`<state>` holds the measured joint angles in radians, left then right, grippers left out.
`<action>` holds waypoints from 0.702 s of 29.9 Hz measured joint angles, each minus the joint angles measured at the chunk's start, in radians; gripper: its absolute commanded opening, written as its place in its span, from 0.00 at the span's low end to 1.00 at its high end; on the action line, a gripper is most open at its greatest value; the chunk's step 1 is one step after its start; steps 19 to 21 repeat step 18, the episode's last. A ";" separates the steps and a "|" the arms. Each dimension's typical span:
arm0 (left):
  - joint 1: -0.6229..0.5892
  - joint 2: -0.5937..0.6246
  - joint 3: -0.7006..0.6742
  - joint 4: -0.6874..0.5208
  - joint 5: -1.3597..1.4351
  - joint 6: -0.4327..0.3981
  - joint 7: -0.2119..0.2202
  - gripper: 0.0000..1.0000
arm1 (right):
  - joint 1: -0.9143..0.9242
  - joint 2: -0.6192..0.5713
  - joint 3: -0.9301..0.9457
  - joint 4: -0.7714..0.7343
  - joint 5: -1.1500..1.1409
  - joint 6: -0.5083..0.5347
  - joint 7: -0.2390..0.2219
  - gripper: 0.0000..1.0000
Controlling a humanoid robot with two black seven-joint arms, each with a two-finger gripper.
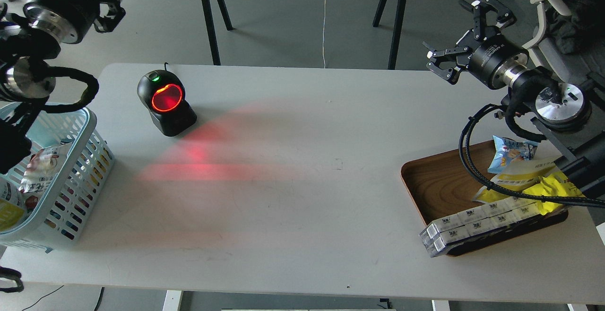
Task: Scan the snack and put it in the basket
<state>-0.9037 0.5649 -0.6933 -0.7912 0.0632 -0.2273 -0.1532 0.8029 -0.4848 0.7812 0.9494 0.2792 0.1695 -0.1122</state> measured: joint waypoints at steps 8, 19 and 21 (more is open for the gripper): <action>0.002 -0.139 -0.074 0.182 -0.149 -0.117 0.039 0.99 | -0.009 -0.005 0.007 0.001 0.000 0.073 0.003 0.99; 0.009 -0.142 -0.115 0.189 -0.283 -0.174 0.143 1.00 | 0.000 0.013 0.015 -0.023 0.000 0.088 0.026 0.99; 0.009 -0.142 -0.115 0.189 -0.283 -0.174 0.143 1.00 | 0.000 0.013 0.015 -0.023 0.000 0.088 0.026 0.99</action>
